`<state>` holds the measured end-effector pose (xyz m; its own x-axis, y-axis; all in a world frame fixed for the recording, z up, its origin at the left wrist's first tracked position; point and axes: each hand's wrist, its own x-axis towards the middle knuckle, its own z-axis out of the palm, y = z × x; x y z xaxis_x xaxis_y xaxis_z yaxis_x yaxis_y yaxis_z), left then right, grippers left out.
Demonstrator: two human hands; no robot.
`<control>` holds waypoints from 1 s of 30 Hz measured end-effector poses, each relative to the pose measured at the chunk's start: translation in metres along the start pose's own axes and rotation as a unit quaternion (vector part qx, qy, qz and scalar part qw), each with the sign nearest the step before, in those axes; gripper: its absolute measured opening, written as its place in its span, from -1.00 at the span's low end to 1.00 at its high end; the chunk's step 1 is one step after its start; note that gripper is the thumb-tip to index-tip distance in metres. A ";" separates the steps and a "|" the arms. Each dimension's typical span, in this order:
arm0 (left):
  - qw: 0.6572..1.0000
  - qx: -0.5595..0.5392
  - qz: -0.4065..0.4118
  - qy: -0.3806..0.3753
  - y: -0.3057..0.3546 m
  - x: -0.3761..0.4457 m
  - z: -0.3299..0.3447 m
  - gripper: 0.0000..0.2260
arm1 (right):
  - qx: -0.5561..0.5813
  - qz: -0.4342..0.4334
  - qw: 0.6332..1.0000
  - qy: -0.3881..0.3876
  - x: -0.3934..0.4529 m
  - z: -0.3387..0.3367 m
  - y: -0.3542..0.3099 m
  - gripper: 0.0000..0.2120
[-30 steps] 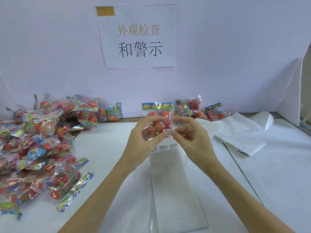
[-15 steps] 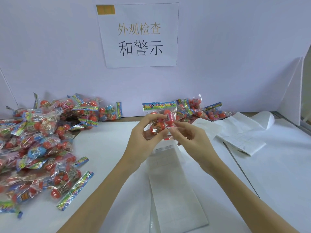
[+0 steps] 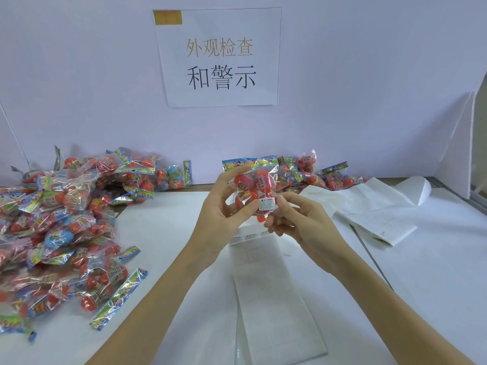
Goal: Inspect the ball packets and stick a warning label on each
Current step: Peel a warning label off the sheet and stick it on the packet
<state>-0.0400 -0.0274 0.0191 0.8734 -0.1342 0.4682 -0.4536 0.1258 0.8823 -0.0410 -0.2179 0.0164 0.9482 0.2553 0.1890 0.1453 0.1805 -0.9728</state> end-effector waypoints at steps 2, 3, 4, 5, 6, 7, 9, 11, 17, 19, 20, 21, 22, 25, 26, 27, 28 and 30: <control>1.000 0.011 -0.004 0.003 0.001 0.000 0.001 -0.46 | -0.008 0.010 1.000 0.009 0.001 0.003 0.000 -0.60; 1.000 0.017 -0.008 0.003 0.001 -0.001 0.001 -0.45 | -0.023 0.011 1.000 0.012 0.001 0.004 0.001 -0.59; 1.000 0.021 -0.010 0.002 0.001 -0.001 0.000 -0.44 | -0.047 0.010 0.999 0.015 0.001 0.004 0.001 -0.61; 1.000 0.021 -0.012 -0.001 0.001 -0.001 0.000 -0.43 | -0.070 0.009 0.997 0.016 0.001 0.005 0.001 -0.63; 1.000 0.023 -0.018 -0.006 0.001 -0.001 -0.001 -0.41 | -0.081 0.012 0.996 0.017 0.000 0.004 0.001 -0.63; 0.999 0.029 -0.028 -0.010 0.001 -0.001 -0.002 -0.40 | -0.079 0.019 0.996 0.019 0.000 0.004 0.002 -0.60; 0.997 0.052 -0.051 -0.005 -0.001 0.000 -0.004 -0.43 | -0.051 0.036 0.997 0.033 0.001 0.001 0.002 -0.56; 0.994 0.076 -0.064 0.044 -0.004 0.003 -0.007 -0.51 | 0.017 0.059 0.996 0.061 0.004 -0.006 -0.002 -0.61; 0.966 0.163 -0.066 0.191 -0.014 0.017 -0.043 -0.87 | 0.581 -0.005 0.801 -0.143 -0.003 -0.043 -0.033 -0.60; 0.929 0.292 -0.096 0.206 -0.025 0.017 -0.058 -0.90 | 0.606 -0.012 0.759 -0.237 -0.007 -0.049 -0.041 -0.46; 0.902 0.366 -0.108 0.200 -0.031 0.015 -0.065 -0.87 | 0.594 -0.006 0.762 -0.257 -0.007 -0.049 -0.041 -0.42; 0.877 0.427 -0.114 0.187 -0.037 0.013 -0.070 -0.84 | 0.581 0.005 0.770 -0.264 -0.007 -0.049 -0.040 -0.41; 0.858 0.473 -0.114 0.166 -0.043 0.010 -0.075 -0.81 | 0.568 0.018 0.782 -0.254 -0.006 -0.048 -0.038 -0.42; 0.797 0.590 -0.098 0.080 -0.058 0.007 -0.082 -0.76 | 0.498 0.045 0.857 -0.126 0.001 -0.047 -0.026 -0.56; 0.781 0.614 -0.101 0.058 -0.062 0.006 -0.084 -0.75 | 0.472 0.051 0.877 -0.079 0.004 -0.046 -0.023 -0.62; 0.773 0.623 -0.108 0.042 -0.066 0.006 -0.084 -0.73 | 0.451 0.059 0.890 -0.039 0.006 -0.045 -0.019 -0.66; 0.771 0.626 -0.114 0.027 -0.069 0.005 -0.084 -0.72 | 0.433 0.068 0.899 -0.007 0.008 -0.044 -0.016 -0.69; 0.765 0.633 -0.114 0.007 -0.075 0.004 -0.084 -0.71 | 0.360 0.072 0.929 0.051 0.011 -0.045 -0.009 -0.74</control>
<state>0.0123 0.0450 -0.0489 0.9531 0.0010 0.3025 -0.0893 -0.9545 0.2846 -0.0193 -0.2596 0.0215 0.9705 0.2406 0.0143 -0.1763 0.7491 -0.6386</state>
